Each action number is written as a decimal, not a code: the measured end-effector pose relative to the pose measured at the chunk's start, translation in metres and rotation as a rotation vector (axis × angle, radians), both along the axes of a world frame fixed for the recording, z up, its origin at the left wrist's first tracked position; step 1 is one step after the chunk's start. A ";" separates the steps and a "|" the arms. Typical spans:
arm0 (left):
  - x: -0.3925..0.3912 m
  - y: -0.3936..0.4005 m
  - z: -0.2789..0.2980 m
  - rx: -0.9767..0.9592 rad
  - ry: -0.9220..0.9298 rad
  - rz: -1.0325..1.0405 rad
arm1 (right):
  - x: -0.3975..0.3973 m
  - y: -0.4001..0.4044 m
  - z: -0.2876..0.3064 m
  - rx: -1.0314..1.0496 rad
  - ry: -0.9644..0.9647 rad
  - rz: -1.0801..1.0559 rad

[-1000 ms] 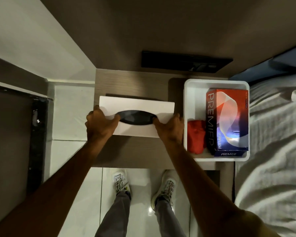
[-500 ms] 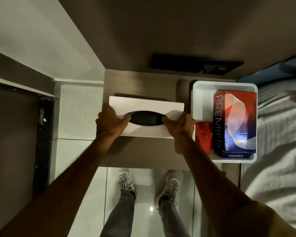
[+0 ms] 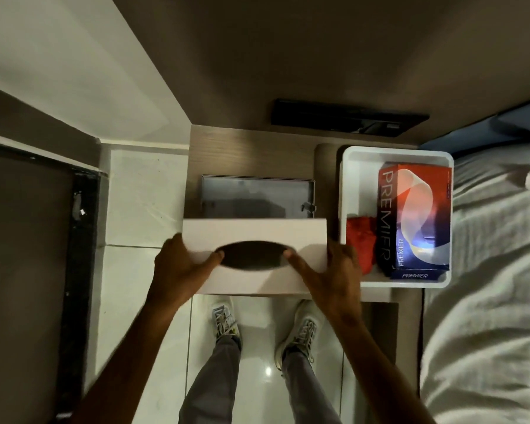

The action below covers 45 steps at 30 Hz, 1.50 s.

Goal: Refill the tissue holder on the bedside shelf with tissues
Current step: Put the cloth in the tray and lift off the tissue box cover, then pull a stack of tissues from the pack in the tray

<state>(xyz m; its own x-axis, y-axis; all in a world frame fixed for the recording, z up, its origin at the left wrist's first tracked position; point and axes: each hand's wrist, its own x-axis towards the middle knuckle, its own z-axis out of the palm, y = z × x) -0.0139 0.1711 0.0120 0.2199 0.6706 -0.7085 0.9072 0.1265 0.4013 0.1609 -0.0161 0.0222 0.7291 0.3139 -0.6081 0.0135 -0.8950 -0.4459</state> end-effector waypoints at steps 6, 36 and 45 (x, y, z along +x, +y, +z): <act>-0.020 -0.036 -0.015 -0.045 0.025 -0.013 | -0.022 -0.018 -0.027 -0.016 0.034 -0.095; 0.133 -0.180 0.037 0.547 -0.389 -0.465 | 0.130 -0.146 0.013 -0.321 -0.388 0.458; 0.235 -0.246 0.052 0.324 -0.417 -0.512 | 0.171 -0.137 0.086 0.040 -0.703 0.693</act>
<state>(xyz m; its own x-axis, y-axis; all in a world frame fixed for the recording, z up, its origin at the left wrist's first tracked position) 0.2212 -0.0750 0.0640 0.7697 0.5732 -0.2811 0.5845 -0.4557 0.6713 0.3314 -0.1528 0.1087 0.5676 0.8188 -0.0864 0.8022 -0.5736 -0.1658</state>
